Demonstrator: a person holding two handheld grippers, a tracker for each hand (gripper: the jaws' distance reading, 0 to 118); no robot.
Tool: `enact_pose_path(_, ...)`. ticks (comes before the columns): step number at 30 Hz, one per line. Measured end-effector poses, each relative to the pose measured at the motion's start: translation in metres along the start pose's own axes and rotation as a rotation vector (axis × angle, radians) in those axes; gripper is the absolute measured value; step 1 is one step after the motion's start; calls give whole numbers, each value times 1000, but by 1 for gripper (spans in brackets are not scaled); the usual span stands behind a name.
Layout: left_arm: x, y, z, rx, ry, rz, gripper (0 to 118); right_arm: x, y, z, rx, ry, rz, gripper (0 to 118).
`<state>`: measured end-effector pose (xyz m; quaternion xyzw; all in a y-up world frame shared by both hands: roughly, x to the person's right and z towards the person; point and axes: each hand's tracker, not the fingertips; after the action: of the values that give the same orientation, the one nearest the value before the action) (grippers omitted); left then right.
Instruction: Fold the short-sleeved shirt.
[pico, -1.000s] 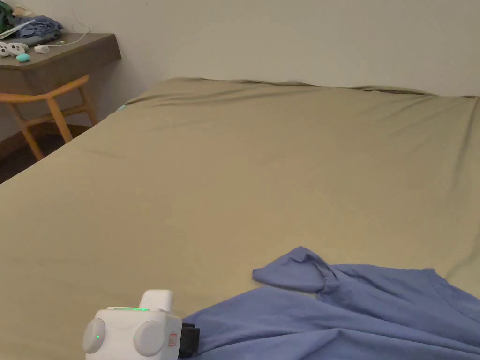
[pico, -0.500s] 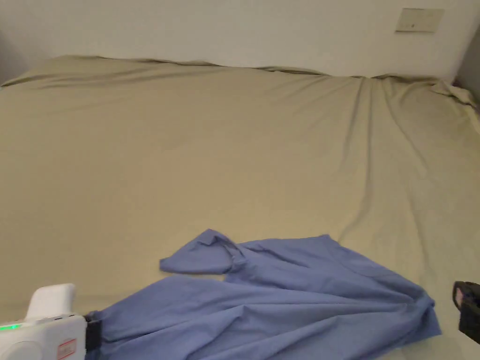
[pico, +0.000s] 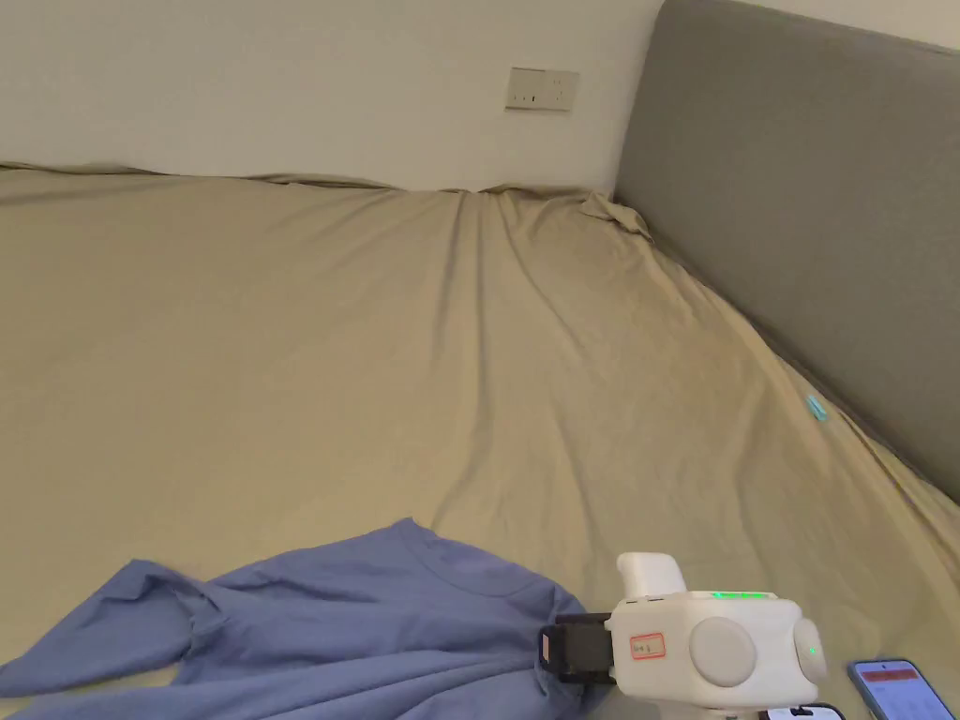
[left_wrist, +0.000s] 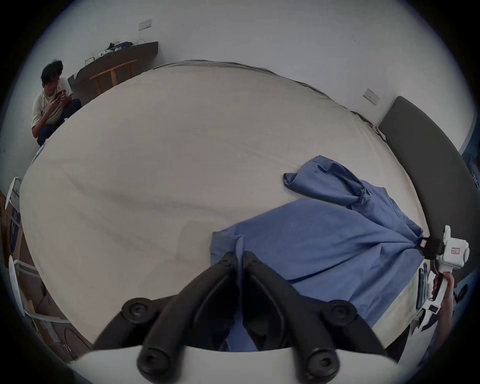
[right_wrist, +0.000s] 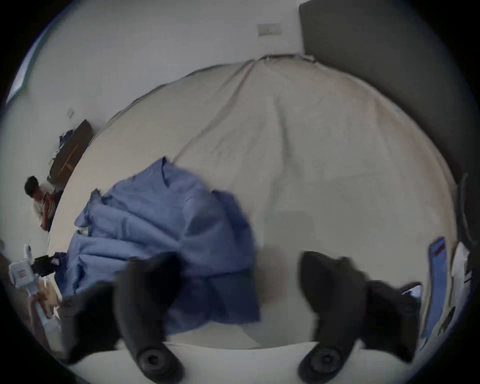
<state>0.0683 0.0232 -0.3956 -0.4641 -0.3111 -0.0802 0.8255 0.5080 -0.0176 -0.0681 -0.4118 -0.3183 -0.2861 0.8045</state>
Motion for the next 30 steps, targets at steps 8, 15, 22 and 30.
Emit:
enact_pose_path(8,-2,1,0,61,-53,45,2,-26,-13,23,113,-71,126,18)
enact_pose_path(15,18,38,100,383,-176,56,2,-55,-5,127,433,12,162,18)
enact_pose_path(22,39,69,248,725,-307,-37,2,-89,-6,261,742,82,225,18)
enact_pose_path(30,65,110,364,975,-410,-195,2,-101,18,390,999,68,287,18)
